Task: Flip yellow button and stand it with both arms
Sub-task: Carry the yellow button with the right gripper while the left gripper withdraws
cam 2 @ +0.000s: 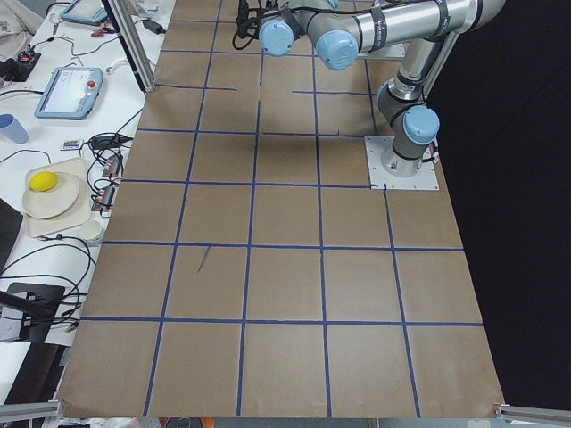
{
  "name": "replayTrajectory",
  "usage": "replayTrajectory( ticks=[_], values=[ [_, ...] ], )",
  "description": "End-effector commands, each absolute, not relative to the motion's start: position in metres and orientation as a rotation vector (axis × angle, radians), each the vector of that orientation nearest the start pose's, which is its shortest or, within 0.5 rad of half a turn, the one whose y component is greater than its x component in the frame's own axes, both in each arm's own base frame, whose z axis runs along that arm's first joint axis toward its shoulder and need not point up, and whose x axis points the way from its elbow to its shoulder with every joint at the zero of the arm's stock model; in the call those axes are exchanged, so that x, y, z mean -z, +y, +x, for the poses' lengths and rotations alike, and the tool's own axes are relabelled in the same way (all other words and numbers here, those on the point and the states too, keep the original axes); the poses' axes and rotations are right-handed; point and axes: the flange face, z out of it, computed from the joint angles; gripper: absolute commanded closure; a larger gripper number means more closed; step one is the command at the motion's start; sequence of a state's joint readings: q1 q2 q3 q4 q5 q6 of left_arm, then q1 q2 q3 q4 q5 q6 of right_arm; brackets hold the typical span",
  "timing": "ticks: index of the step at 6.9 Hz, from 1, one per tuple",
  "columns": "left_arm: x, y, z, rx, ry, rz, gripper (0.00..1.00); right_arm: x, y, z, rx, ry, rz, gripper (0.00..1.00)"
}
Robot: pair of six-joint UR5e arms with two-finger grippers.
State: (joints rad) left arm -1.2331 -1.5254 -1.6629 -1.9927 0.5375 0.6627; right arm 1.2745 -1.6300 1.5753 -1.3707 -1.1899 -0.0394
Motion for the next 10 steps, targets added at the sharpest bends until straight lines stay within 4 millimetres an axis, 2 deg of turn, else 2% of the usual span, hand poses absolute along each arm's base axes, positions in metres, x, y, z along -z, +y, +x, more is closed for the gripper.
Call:
replayTrajectory(
  ticks=[1, 2, 3, 4, 5, 6, 7, 8, 10],
  values=[
    [-0.486, -0.494, -0.040, -0.179, -2.363, -0.056, 0.00, -0.453, -0.483, -0.028, 0.003, 2.895, -0.064, 0.76],
    [-0.486, -0.491, -0.032, -0.171, -2.486, -0.091, 0.00, -0.427, -0.485, -0.046, 0.056, 2.928, -0.273, 0.77],
    [-0.485, -0.500, -0.017, -0.155, -2.635, -0.056, 0.00, -0.406, -0.485, -0.068, 0.148, 2.942, -0.417, 0.78],
    [-0.492, -0.504, -0.009, -0.135, -2.733, -0.043, 0.00, -0.390, -0.480, -0.093, 0.248, 2.955, -0.556, 0.78],
    [-0.505, -0.506, -0.004, -0.137, -2.793, 0.029, 0.00, -0.373, -0.474, -0.116, 0.341, 2.966, -0.694, 0.79],
    [-0.513, -0.505, 0.000, -0.129, -2.884, 0.019, 0.00, -0.353, -0.463, -0.136, 0.431, 2.992, -0.854, 0.79],
    [-0.508, -0.512, 0.007, -0.098, -2.949, 0.035, 0.00, -0.332, -0.451, -0.149, 0.520, 2.966, -0.971, 0.79],
    [-0.516, -0.516, 0.009, -0.087, -3.021, 0.078, 0.00, -0.319, -0.440, -0.161, 0.568, 2.914, -1.071, 0.79],
    [-0.529, -0.526, -0.017, -0.066, -3.117, 0.069, 0.00, -0.309, -0.425, -0.189, 0.719, 2.738, -1.388, 0.79]
  ],
)
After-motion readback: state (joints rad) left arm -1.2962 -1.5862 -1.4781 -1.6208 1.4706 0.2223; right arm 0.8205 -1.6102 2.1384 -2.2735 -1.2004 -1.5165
